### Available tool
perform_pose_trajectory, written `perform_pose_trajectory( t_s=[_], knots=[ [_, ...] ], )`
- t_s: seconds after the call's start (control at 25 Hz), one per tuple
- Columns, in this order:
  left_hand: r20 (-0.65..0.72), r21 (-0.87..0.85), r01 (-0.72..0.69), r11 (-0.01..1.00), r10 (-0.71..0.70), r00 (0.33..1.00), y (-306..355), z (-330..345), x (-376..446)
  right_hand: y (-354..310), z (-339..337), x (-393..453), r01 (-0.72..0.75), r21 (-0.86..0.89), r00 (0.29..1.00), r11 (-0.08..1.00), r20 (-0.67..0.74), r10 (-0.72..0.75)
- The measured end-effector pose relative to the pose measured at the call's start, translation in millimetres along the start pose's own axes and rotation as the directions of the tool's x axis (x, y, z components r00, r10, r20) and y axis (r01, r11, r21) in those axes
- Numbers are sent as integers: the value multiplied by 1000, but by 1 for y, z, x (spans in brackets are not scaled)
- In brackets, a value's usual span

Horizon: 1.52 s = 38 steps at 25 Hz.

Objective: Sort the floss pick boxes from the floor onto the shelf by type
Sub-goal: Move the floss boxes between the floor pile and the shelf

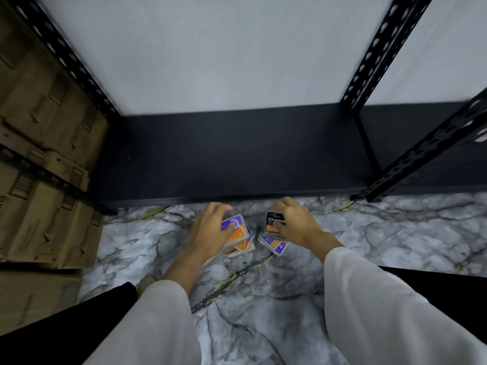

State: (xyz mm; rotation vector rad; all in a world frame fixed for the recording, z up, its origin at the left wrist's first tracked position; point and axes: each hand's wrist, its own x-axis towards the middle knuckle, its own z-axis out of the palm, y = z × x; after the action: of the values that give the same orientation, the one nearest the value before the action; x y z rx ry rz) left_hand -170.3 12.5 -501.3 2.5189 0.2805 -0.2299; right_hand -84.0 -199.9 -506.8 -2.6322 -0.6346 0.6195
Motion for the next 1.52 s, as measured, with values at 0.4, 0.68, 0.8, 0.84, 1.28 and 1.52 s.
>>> perform_pose_trajectory(
  t_s=[0.4, 0.68, 0.8, 0.84, 1.28, 1.52],
  knots=[
    [124, 146, -198, 969, 181, 976, 152, -163, -16, -59, -211, -89, 39, 52, 993, 998, -112, -33],
    [-77, 131, -505, 853, 516, 853, 332, -297, -14, -78, -405, -160, 69, -8, 854, 998, -516, -63],
    [-165, 101, -623, 776, 630, 759, 392, -336, -8, -80, -464, -172, 96, -21, 763, 995, -640, -88],
    [-183, 101, -651, 752, 658, 731, 408, -344, 0, -78, -480, -172, 93, -35, 734, 995, -673, -92],
    [-184, 285, -646, 708, 702, 688, 496, -360, 160, -21, -542, -93, -236, -8, 690, 972, -706, 162],
    [-72, 459, -573, 679, 672, 737, 519, -356, 235, 5, -548, -68, -131, 34, 704, 991, -700, 117]
  ],
)
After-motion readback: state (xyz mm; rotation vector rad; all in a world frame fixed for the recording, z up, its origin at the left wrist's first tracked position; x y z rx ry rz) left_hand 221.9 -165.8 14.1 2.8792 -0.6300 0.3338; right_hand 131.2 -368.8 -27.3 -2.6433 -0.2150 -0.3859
